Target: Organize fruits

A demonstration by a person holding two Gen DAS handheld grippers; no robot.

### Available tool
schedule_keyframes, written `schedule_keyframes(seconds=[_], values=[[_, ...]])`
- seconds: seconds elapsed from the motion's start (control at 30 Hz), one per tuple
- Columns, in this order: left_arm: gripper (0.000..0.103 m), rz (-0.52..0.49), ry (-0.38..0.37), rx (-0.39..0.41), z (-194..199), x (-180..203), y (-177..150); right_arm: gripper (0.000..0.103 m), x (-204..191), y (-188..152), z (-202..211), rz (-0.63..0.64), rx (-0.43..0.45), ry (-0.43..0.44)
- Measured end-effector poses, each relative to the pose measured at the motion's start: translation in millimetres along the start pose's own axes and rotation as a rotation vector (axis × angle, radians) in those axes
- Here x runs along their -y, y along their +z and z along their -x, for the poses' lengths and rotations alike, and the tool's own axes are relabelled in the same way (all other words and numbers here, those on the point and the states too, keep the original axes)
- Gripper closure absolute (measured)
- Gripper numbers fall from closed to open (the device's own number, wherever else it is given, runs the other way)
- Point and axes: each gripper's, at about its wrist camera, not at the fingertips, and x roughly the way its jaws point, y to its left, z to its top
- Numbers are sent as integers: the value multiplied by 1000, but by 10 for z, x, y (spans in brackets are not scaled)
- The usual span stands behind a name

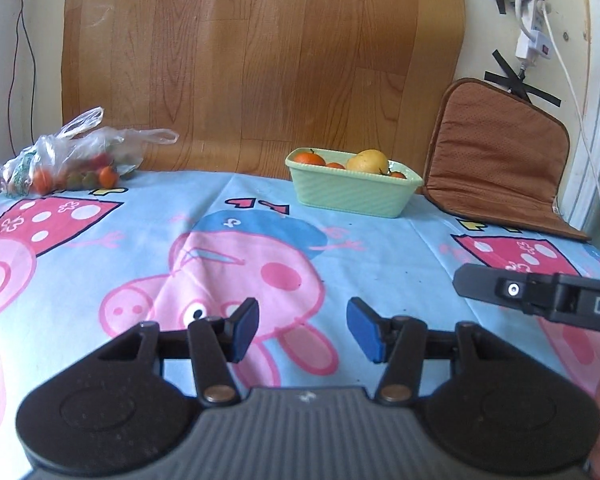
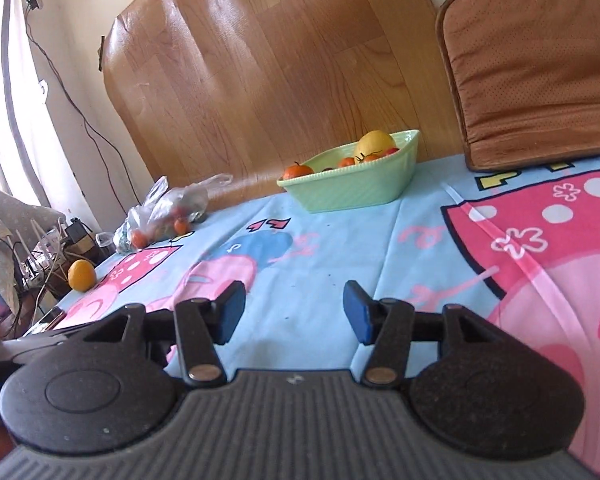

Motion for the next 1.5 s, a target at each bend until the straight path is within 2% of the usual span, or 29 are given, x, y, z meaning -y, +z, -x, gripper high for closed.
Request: schedule_keyframes(seconds=[0.03, 0.2, 0.27, 0.53, 0.73, 0.93, 1.23, 1.5], values=[[53, 1, -4, -2, 0, -1, 1, 44, -13, -9, 5, 9, 2, 4], [52, -10, -15, -7, -3, 18, -7, 25, -8, -23, 48, 2, 38, 3], [51, -18, -29, -10, -1, 32, -8, 24, 30, -12, 42, -22, 34, 5], [51, -25, -91, -17, -19, 23, -9, 23, 193, 16, 42, -135, 31, -26], [51, -21, -126, -5, 4, 6, -7, 23, 85, -23, 112, -69, 57, -93], [49, -17, -151, 3, 20, -6, -9, 23, -9, -153, 226, -41, 47, -162], [48, -2, -176, 24, 54, -38, -13, 23, -140, -247, 241, -5, 22, -216], [45, 0, -196, 28, 68, -43, -13, 23, -120, -275, 269, -40, 29, -253]])
